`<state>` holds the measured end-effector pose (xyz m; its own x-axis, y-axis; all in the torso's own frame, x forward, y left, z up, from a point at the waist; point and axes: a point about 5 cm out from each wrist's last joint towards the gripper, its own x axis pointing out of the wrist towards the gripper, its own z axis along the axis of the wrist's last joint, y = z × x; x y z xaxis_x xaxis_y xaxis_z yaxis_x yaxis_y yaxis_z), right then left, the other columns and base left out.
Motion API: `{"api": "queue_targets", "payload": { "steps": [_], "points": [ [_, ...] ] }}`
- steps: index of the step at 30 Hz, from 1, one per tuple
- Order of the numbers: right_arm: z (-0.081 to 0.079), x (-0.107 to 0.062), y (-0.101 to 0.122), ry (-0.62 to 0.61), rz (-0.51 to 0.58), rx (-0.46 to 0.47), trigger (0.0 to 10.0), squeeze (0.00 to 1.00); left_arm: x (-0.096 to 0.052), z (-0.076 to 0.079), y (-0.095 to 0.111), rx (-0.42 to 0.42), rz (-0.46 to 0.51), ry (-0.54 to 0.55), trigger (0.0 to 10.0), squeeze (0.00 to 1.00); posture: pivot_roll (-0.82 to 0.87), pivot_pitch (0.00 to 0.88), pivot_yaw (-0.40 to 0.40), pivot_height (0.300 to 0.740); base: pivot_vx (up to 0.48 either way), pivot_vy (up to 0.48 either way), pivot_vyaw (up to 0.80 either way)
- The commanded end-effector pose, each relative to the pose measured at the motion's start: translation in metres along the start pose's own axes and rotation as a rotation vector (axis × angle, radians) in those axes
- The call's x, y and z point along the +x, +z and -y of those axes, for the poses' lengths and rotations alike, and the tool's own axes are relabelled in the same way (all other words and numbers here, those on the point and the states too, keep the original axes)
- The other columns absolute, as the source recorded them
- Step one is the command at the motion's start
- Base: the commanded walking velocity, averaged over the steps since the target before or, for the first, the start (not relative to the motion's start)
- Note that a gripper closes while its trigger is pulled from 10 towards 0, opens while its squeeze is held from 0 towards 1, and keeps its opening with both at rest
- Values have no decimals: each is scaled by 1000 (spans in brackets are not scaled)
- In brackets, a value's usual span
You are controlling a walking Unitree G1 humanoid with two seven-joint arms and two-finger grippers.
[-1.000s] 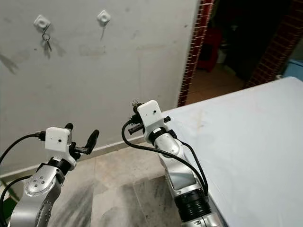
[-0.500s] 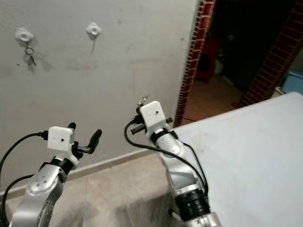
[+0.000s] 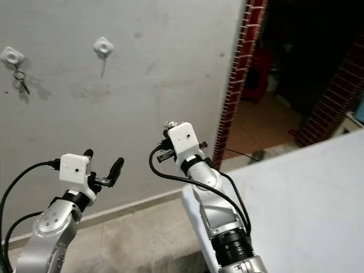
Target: Hang keys on a hook
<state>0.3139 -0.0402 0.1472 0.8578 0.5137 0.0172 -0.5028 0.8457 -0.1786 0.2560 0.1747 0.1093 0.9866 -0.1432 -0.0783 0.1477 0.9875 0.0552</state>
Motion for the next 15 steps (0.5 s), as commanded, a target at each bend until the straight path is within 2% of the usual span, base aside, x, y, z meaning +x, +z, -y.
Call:
{"api": "queue_targets", "payload": {
  "steps": [1, 15],
  "points": [
    [8, -1, 2, -15, 8, -14, 10000, 0, 2, 5, 2, -6, 6, -20, 10000, 0, 108, 0, -15, 740, 368, 0, 0],
    [7, -1, 1, -12, 5, -16, 10000, 0, 2, 6, 1, -12, 2, -18, 10000, 0, 108, 0, -15, 740, 335, 312, 0]
  ]
}}
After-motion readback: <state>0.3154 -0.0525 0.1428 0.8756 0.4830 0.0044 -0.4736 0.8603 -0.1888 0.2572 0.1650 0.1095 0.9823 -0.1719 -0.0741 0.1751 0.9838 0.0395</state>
